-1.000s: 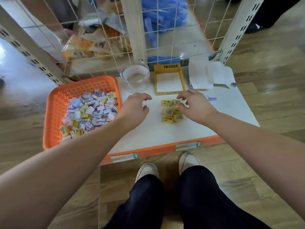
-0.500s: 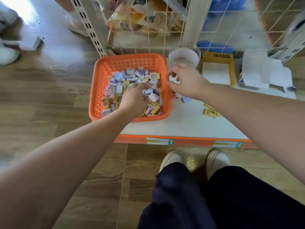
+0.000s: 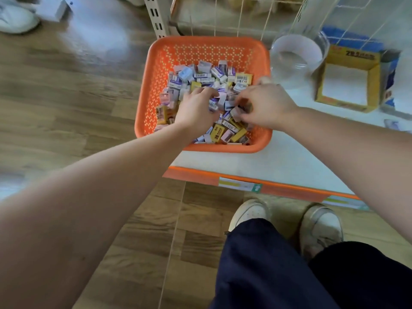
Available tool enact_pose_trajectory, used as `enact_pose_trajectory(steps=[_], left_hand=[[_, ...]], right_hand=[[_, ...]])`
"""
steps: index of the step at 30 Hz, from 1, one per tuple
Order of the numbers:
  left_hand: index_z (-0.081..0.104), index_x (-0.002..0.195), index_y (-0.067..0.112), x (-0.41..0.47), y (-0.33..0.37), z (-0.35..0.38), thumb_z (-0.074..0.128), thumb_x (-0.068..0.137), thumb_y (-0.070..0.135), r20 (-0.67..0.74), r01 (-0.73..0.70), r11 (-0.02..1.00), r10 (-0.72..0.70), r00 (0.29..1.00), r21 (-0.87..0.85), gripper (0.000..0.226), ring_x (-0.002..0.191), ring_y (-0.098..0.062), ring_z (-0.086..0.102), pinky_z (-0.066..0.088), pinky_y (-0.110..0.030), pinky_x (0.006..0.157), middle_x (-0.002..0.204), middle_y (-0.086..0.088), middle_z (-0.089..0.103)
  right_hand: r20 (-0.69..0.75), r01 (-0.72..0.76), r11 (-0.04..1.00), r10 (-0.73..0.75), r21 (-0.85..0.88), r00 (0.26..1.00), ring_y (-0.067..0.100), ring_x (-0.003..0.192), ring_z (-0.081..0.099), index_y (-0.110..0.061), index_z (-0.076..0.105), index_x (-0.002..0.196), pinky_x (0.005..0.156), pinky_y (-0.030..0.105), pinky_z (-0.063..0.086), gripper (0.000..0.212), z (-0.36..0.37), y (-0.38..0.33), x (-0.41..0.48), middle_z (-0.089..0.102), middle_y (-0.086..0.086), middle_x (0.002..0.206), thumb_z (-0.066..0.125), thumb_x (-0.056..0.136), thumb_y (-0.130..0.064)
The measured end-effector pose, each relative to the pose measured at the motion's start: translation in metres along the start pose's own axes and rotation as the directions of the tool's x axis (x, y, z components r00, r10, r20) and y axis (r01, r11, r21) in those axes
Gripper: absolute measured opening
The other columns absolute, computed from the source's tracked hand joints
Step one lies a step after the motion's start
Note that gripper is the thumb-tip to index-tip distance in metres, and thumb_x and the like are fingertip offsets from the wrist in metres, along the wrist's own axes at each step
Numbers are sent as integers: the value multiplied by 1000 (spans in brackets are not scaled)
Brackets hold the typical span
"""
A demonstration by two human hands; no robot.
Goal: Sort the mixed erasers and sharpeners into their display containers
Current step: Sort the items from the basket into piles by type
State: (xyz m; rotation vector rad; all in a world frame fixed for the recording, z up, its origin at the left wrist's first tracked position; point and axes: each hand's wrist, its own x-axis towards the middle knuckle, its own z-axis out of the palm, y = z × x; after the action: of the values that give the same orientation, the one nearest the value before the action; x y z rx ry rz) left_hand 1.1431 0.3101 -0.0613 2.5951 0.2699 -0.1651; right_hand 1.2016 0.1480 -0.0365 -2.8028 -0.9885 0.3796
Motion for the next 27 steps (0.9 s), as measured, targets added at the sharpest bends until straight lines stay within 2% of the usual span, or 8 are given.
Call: enact_pose_trajectory(steps=[3, 9, 14, 17, 22, 25, 27], left_hand=[[51, 129, 25, 6, 3, 5, 56, 89, 23, 23, -44, 999, 44, 999, 6, 40, 125, -32, 33, 31, -40, 100, 135, -5, 48], [51, 131, 34, 15, 14, 13, 59, 87, 28, 30, -24, 997, 22, 999, 72, 44, 123, -31, 30, 34, -40, 97, 134, -4, 47], [57, 123, 31, 15, 21, 16, 56, 90, 20, -11, 7, 998, -7, 1000, 59, 35, 121, -32, 35, 38, -40, 91, 129, -5, 51], [60, 117, 28, 16, 17, 12, 59, 89, 20, -12, 14, 999, -13, 1000, 40, 29, 123, -28, 37, 40, -37, 87, 128, -4, 52], [61, 109, 14, 16, 12, 7, 59, 87, 25, -40, 21, 998, -19, 999, 53, 25, 114, -26, 46, 39, -33, 84, 118, -6, 55], [61, 104, 12, 15, 9, 6, 61, 85, 24, -54, 51, 999, -51, 997, -11, 23, 107, -23, 49, 36, -28, 77, 115, -5, 55], [60, 101, 11, 13, 6, 4, 62, 85, 24, -59, 73, 995, -77, 995, -73, 21, 99, -20, 50, 35, -27, 74, 112, -4, 55]], right_hand=[[11, -10, 996, 12, -93, 1000, 26, 115, 37, -33, 58, 119, 86, 40, 36, 33, 0, -2, 1, 62, 0, 111, 50, 87, -38], [25, -75, 985, 79, -155, 997, 24, 114, 37, -27, 57, 106, 83, 39, 35, 24, -1, -13, 2, 60, 1, 105, 48, 86, -36], [17, -110, 980, 114, -168, 993, 24, 116, 37, -24, 57, 107, 84, 39, 37, 25, 0, -15, 0, 60, 0, 105, 50, 86, -37], [6, -123, 977, 126, -172, 992, 24, 115, 38, -25, 58, 105, 78, 36, 34, 27, 1, -15, 1, 60, 0, 103, 53, 84, -42], [-4, -114, 984, 114, -134, 993, 23, 109, 38, -27, 61, 94, 76, 34, 32, 23, 0, -16, 0, 54, -3, 88, 54, 82, -45], [12, -97, 989, 99, -113, 995, 22, 109, 38, -33, 65, 104, 77, 33, 34, 29, 0, -14, -2, 53, -5, 88, 54, 81, -47], [21, -81, 989, 84, -123, 996, 22, 111, 37, -40, 58, 118, 75, 33, 31, 38, 0, -14, -1, 59, -6, 100, 55, 82, -51]])
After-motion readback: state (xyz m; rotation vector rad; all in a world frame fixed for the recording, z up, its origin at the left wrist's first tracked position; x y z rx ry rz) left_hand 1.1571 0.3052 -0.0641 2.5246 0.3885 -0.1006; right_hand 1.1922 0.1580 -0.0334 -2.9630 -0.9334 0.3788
